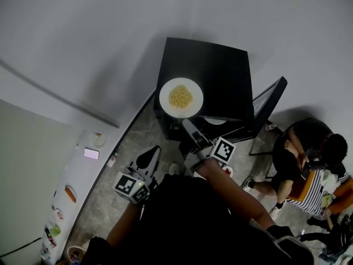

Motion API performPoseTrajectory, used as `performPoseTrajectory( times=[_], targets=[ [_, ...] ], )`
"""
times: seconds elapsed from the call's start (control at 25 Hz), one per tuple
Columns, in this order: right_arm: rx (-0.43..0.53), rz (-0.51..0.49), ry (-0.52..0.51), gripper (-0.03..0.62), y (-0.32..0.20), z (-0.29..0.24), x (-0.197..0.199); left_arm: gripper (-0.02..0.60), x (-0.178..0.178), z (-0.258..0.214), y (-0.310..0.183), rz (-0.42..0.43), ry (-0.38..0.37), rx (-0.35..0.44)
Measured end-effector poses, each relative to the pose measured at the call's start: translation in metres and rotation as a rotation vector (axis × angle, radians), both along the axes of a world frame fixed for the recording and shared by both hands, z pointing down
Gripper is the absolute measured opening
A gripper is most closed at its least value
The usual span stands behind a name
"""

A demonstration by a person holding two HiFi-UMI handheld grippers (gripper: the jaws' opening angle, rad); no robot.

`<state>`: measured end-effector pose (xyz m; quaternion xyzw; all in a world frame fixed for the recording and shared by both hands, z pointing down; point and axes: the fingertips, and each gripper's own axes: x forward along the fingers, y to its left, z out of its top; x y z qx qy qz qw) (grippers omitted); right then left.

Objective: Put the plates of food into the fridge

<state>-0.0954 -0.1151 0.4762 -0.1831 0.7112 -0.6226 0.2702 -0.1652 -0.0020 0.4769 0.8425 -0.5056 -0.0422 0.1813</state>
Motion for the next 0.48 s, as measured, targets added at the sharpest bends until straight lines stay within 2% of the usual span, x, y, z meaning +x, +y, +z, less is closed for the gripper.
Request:
performPoseTrajectory(
  times=[0.28, 0.48],
  targets=[
    [-0.066, 0.018, -0.052, 0.147, -0.018, 0.002, -0.012, 0.023, -0.011, 0.003, -0.003, -0.008, 0.0, -0.007],
    [-0.104, 0.019, -0.052, 0.132, -0.023, 0.01, -0.014, 0.023, -0.012, 0.004, -0.005, -0.009, -0.002, -0.028]
  ],
)
